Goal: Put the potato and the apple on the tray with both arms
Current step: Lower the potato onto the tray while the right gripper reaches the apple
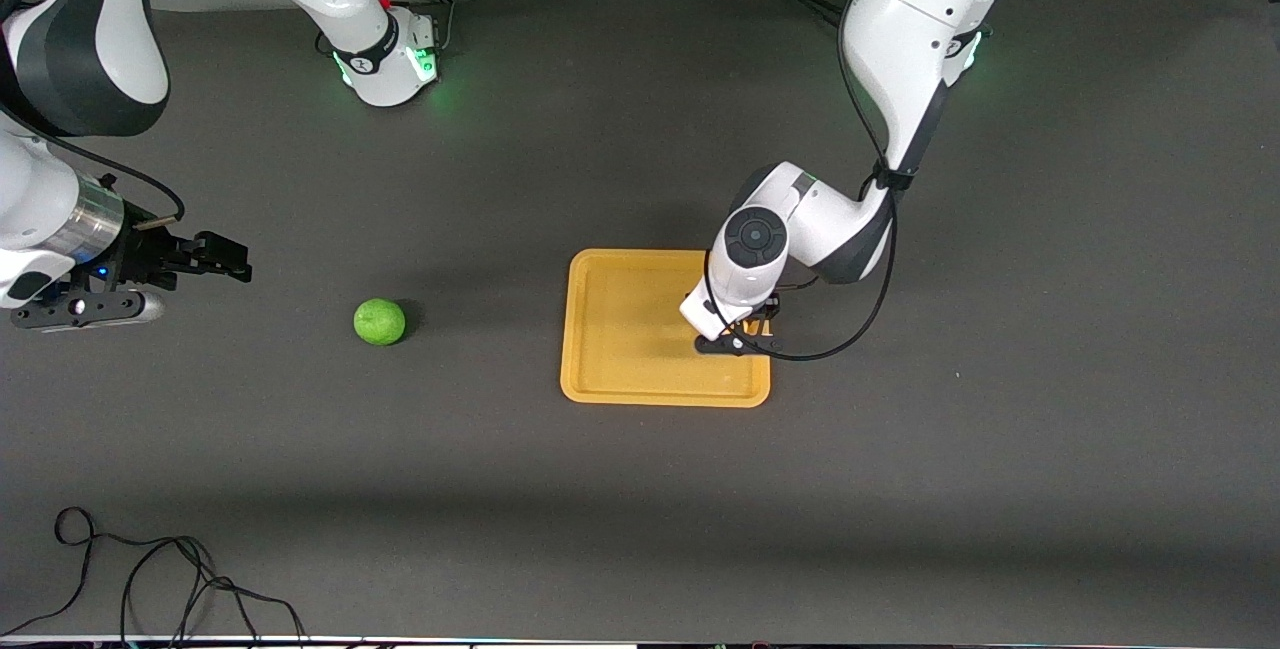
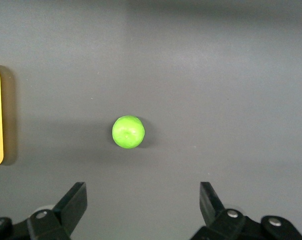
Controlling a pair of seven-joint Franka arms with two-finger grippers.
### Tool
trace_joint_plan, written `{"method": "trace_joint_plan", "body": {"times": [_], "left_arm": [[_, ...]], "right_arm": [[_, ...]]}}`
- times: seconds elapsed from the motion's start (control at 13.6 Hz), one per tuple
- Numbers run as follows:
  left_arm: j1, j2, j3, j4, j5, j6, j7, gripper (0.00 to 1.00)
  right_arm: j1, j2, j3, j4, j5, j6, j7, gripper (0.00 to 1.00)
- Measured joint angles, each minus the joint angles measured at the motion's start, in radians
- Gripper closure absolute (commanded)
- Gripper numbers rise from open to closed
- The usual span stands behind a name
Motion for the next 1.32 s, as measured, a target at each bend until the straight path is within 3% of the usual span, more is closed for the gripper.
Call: {"method": "trace_joint_plan", "body": {"times": [0.37, 0.44, 0.51, 0.59, 1.1, 1.32], "left_arm": [[-0.002, 0.001, 0.002, 0.008, 0.007, 0.002, 0.0, 0.57], [-0.002, 0.003, 0.002, 0.008, 0.01, 0.002, 0.0, 0.43], [-0.002, 0.005, 0.002, 0.008, 0.012, 0.002, 0.0, 0.1], [-0.002, 0.009, 0.002, 0.008, 0.015, 0.002, 0.0, 0.01], [-0.002, 0.008, 0.004, 0.022, 0.018, 0.0, 0.0, 0.01], [-0.001, -0.035, 0.009, 0.045, 0.018, -0.062, 0.001, 0.01]], "right_arm": [[0.015, 0.014, 0.001, -0.041, 0.0, 0.071, 0.0, 0.0], [0.015, 0.015, 0.001, -0.053, 0.0, 0.086, 0.0, 0.0], [0.015, 0.016, 0.001, -0.063, 0.0, 0.098, 0.0, 0.0], [0.015, 0.017, 0.001, -0.07, 0.0, 0.108, 0.0, 0.0], [0.066, 0.072, 0.003, -0.225, 0.001, 0.353, 0.005, 0.0], [0.085, 0.119, 0.004, -0.255, 0.001, 0.423, 0.014, 0.0]]}}
